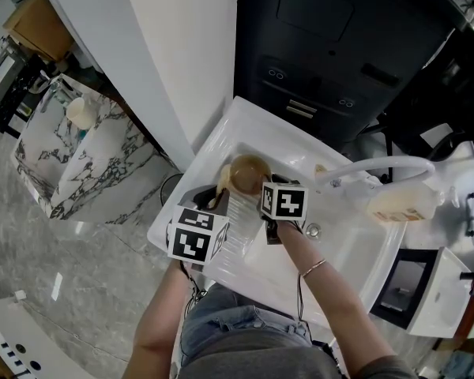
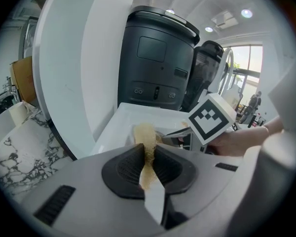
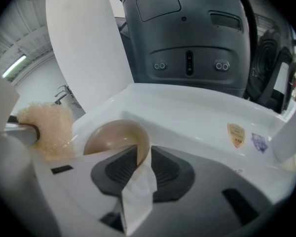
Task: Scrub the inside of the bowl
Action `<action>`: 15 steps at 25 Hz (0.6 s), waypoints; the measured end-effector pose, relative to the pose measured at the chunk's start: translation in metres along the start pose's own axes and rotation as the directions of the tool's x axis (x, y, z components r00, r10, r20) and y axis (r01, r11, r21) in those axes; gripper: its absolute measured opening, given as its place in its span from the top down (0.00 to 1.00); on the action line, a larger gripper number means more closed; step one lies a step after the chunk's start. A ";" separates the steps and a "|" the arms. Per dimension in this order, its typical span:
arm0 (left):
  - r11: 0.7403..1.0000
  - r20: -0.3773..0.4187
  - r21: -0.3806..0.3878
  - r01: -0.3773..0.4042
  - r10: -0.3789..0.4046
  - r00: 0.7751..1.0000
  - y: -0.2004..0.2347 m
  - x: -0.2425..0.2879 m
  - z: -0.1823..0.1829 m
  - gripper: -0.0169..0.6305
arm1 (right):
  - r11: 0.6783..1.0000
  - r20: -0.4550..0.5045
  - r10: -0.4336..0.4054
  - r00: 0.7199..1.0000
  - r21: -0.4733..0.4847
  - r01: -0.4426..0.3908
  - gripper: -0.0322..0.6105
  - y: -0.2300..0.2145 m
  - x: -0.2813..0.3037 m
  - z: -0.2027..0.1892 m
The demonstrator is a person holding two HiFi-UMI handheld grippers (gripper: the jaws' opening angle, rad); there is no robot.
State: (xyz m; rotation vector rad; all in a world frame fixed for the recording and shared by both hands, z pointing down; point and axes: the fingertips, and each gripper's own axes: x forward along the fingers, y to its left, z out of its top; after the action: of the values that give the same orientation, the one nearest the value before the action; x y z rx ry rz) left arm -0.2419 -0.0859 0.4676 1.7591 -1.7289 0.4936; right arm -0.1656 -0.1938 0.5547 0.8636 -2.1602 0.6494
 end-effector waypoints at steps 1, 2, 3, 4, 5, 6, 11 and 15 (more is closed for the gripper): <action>1.000 0.002 -0.001 -0.002 0.002 1.000 0.000 0.000 0.000 0.90 | 1.000 0.004 -0.002 1.000 -0.006 0.002 0.83 0.000 -0.001 0.001; 1.000 0.004 -0.002 -0.005 0.005 1.000 0.000 -0.001 0.001 0.90 | 1.000 0.009 -0.004 1.000 -0.012 0.005 0.82 -0.001 -0.002 0.002; 1.000 0.007 -0.004 -0.009 0.009 1.000 0.000 -0.001 0.001 0.90 | 1.000 0.015 -0.008 1.000 -0.017 0.008 0.82 -0.001 -0.003 0.003; 1.000 0.012 -0.006 -0.013 0.013 1.000 0.000 -0.002 0.002 0.90 | 1.000 0.021 -0.012 1.000 -0.022 0.012 0.82 -0.002 -0.005 0.004; 1.000 0.017 -0.009 -0.017 0.017 1.000 0.000 -0.003 0.002 0.90 | 1.000 0.028 -0.015 1.000 -0.024 0.016 0.82 -0.002 -0.007 0.005; 1.000 0.021 -0.011 -0.020 0.020 1.000 0.000 -0.004 0.003 0.90 | 1.000 0.035 -0.016 0.999 -0.025 0.017 0.82 -0.002 -0.008 0.007; 0.999 0.039 -0.011 -0.034 0.034 0.999 -0.004 -0.008 0.003 0.90 | 1.000 0.072 -0.010 0.997 -0.026 0.012 0.82 -0.002 -0.023 0.012; 0.999 0.054 -0.006 -0.043 0.043 0.998 -0.009 -0.011 0.004 0.90 | 0.999 0.117 0.001 0.993 -0.039 0.003 0.82 0.005 -0.041 0.018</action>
State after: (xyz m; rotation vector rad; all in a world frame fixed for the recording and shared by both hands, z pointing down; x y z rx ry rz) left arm -0.2349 -0.0804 0.4563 1.7495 -1.8072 0.4633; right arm -0.1551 -0.1870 0.5118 0.9016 -2.2689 0.5663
